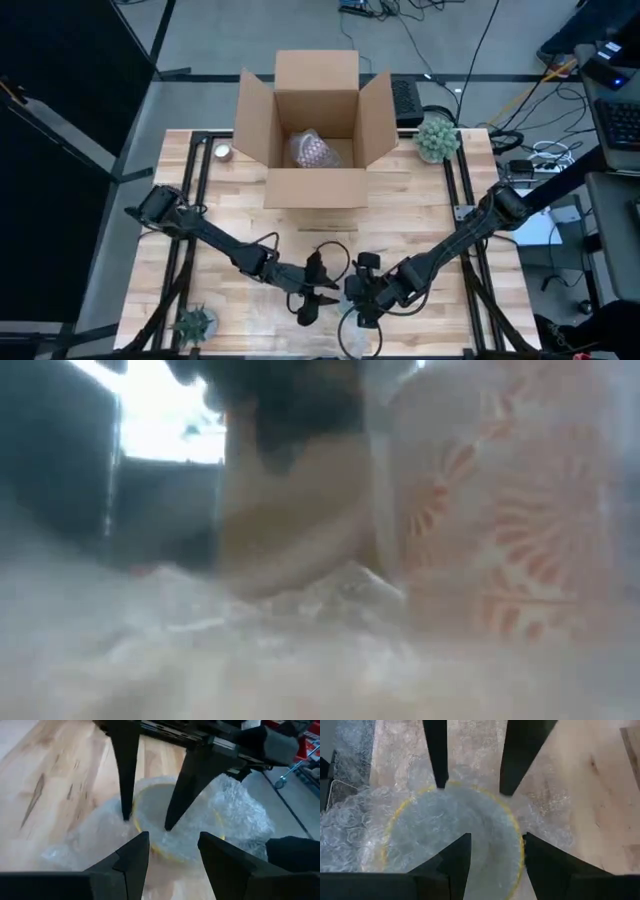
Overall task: Wrap mug
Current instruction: Wrap the yellow mug with the bubble wrap
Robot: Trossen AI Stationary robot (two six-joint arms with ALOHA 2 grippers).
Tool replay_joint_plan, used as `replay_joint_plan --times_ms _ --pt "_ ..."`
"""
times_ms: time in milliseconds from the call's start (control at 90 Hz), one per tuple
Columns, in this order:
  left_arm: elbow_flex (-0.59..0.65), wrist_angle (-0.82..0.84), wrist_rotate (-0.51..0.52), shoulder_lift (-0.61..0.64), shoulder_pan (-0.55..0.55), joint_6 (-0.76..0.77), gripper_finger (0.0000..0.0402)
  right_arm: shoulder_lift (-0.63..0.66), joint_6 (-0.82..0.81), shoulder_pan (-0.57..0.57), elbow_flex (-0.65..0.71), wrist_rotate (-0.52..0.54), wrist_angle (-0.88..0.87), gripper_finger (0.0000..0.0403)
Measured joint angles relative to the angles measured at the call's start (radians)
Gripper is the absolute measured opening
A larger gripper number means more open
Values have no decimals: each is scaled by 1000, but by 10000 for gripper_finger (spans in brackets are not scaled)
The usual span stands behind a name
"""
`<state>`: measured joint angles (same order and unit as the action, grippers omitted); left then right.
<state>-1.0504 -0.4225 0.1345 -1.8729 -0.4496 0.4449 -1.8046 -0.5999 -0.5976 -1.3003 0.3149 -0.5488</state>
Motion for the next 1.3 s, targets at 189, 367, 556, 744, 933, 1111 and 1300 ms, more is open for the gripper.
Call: replay_joint_plan --times_ms 189,367,556,744,933,1111,1300 --pt "0 -81 1 -23 -1 -55 164 0 12 0 0 1 0 157" --pt "0 -69 12 -24 -1 -89 164 18 69 0 1 -13 -6 157" --pt "0 -59 23 -24 -1 -93 164 95 76 0 2 -16 -10 157" --pt "0 -57 24 -24 -1 -92 164 136 92 -14 1 -60 31 157" --pt "0 -58 27 -24 -1 -88 164 79 141 -19 1 -60 135 157" --pt "0 -59 28 -24 -1 -87 164 10 133 -16 1 -55 124 157" --pt "0 -59 28 -24 -1 -86 164 -53 132 -17 -1 -51 129 157"
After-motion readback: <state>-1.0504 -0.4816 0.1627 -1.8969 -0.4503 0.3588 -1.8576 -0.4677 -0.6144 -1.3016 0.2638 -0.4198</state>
